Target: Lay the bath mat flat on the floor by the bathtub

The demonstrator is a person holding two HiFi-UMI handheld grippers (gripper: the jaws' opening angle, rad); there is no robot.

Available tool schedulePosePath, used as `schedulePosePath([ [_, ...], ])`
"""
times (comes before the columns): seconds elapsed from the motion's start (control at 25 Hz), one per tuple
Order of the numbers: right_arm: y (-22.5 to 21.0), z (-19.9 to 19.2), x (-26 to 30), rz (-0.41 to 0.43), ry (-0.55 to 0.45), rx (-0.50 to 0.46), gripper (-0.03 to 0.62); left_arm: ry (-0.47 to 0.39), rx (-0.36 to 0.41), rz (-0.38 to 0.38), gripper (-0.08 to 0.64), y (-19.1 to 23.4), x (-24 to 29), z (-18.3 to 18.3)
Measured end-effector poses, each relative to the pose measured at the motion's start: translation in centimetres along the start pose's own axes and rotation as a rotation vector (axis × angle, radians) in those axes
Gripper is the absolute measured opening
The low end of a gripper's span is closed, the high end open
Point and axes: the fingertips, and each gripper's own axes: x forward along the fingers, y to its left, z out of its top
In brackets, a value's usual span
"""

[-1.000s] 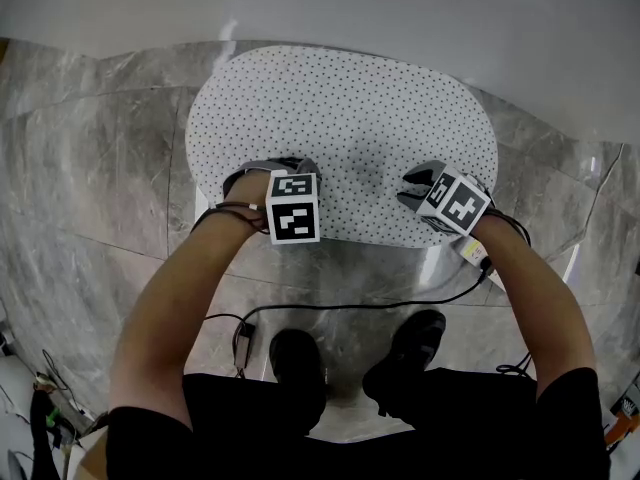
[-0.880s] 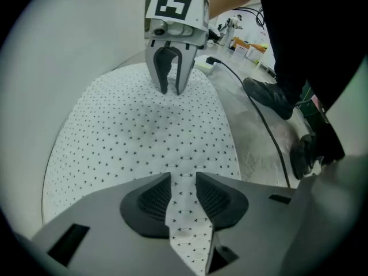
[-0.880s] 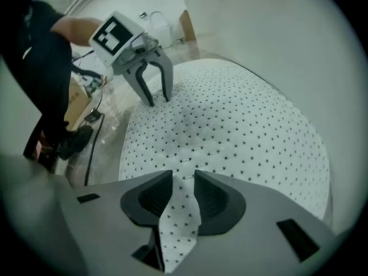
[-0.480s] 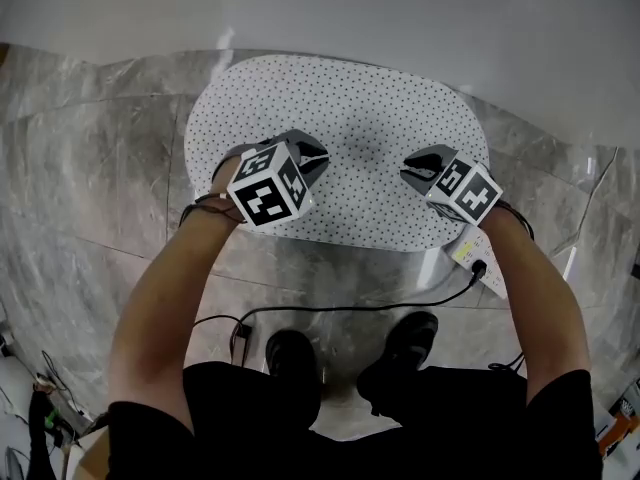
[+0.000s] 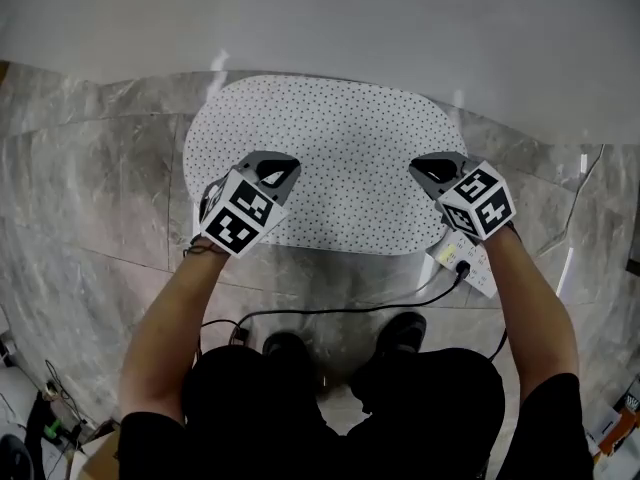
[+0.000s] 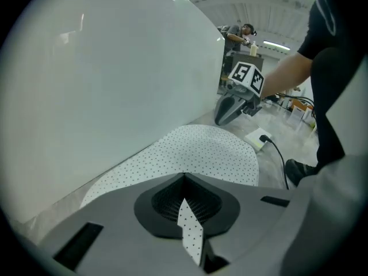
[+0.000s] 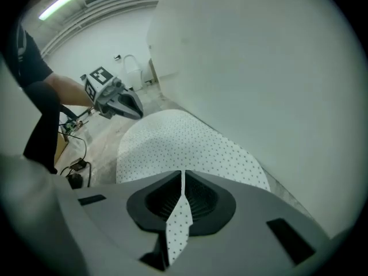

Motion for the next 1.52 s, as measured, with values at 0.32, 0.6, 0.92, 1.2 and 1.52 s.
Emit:
schedulePosePath([
  [0.32, -2.2, 0.0, -6.5, -0.150, -0.145, 0.200, 0.026, -0.068, -0.128, 0.100, 0.011, 0.4, -6.0, 3.6],
  [0.6, 2.3, 8.3, -19.9, -0.198, -0.307, 0.272, 0.017, -0.247, -0.301, 0.132, 0.011, -3.0, -16.8, 12.5],
  [0.92, 6.5, 14.7, -36.2, -0.259, -0.373, 0.364, 0.015, -0.318, -0.270, 0.311, 0.011, -4.9, -33.0, 23.9],
  [1.2, 10.6, 24.4, -48.4, -0.258, -0.433, 0.347, 0.015, -0.408, -0.373, 0.240, 0.012, -6.6, -45.3, 35.1],
  [1.52, 13.1, 31.5, -61.9, -0.260, -0.527, 0.312, 0.015, -0.396, -0.353, 0.240, 0.014, -11.2, -54.4, 44.9],
])
